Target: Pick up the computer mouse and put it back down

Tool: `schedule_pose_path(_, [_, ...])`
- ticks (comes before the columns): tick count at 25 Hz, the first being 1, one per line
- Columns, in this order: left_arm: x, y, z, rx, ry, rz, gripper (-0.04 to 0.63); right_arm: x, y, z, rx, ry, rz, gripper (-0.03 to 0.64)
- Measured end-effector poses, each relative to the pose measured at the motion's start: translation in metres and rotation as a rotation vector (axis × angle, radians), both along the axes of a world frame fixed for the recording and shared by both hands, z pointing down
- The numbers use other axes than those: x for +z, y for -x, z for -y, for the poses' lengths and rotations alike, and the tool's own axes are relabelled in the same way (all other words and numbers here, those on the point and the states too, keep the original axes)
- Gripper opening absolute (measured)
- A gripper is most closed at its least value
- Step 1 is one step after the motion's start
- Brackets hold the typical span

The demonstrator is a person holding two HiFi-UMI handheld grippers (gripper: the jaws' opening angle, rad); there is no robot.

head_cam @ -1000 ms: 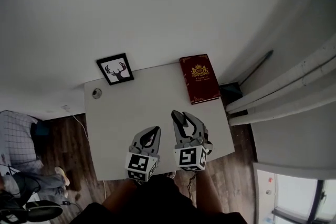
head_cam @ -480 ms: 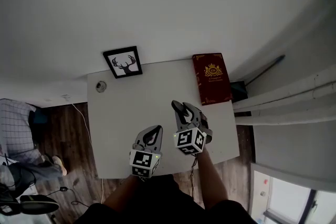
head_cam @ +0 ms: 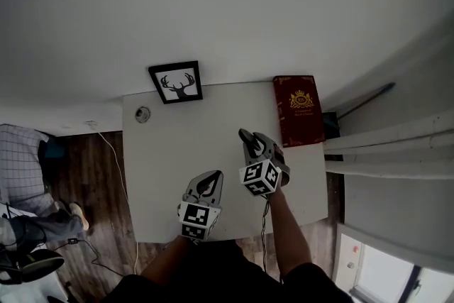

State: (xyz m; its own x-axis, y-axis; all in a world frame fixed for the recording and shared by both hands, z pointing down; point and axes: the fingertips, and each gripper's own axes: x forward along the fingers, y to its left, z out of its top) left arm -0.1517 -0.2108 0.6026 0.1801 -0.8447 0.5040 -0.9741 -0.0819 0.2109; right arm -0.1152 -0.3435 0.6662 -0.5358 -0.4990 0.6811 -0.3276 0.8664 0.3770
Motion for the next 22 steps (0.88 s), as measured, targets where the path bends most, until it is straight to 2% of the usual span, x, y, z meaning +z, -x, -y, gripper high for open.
schedule_pose_path(8, [0.01, 0.01, 0.0, -0.01, 0.031, -0.009, 0.0, 0.035, 0.004, 0.015, -0.019, 0.006, -0.098, 0.141])
schedule_pose_path(22, [0.017, 0.016, 0.003, -0.007, 0.062, -0.032, 0.0, 0.064, 0.01, 0.028, -0.031, -0.002, -0.188, 0.141])
